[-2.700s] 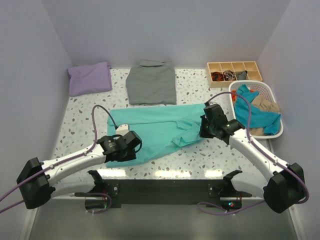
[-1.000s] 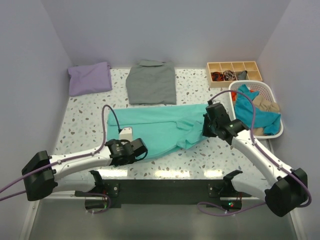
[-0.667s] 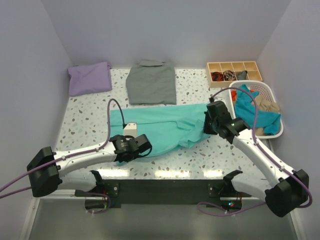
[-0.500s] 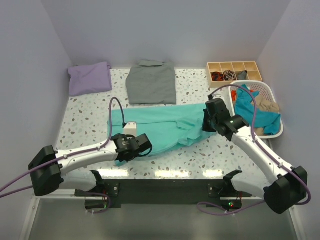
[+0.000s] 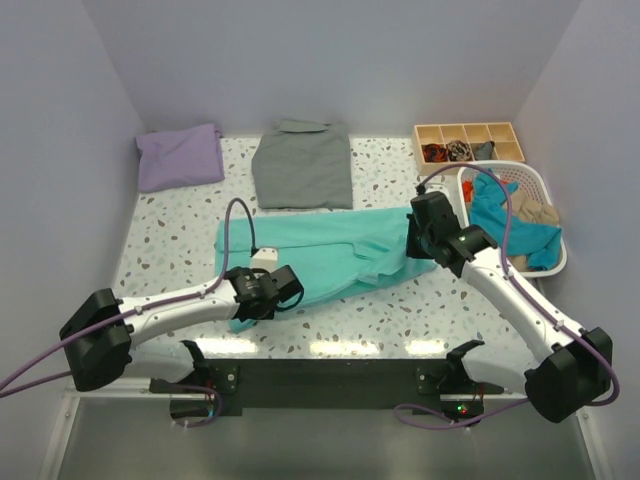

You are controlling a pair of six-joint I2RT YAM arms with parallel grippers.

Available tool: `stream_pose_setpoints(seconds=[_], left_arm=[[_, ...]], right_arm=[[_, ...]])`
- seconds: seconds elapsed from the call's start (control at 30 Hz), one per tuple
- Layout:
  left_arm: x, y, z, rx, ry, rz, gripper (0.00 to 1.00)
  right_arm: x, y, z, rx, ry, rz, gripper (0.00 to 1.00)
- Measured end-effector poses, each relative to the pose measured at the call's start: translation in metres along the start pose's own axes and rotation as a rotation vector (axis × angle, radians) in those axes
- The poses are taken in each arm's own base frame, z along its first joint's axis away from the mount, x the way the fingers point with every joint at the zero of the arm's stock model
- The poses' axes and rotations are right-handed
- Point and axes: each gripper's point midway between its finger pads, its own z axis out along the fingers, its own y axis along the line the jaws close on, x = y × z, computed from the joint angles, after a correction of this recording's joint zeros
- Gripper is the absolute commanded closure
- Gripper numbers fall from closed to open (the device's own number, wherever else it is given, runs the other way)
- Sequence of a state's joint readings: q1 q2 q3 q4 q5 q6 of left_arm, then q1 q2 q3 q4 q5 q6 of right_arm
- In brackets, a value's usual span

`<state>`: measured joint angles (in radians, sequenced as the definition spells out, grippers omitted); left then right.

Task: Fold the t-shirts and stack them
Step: Fold the tshirt

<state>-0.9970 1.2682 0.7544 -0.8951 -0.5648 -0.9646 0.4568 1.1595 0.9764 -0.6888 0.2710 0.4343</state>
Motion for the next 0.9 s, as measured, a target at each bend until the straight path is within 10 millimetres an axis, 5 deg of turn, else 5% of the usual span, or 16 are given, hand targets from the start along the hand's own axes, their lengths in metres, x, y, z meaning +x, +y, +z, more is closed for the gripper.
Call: stream_pose_setpoints(seconds=[0.47,0.9], left_arm=[[0.031,-0.016,0.005,0.065,0.111,0.08,0.46],[0.05,0.003,-0.002,0.006,0.155,-0.091,0.39]], right_arm=[[0.0,0.002,0.005,-0.008,0.009,0.002,0.99],[0.0,0.006,0.009,-0.03,0.02,0.004,0.99]])
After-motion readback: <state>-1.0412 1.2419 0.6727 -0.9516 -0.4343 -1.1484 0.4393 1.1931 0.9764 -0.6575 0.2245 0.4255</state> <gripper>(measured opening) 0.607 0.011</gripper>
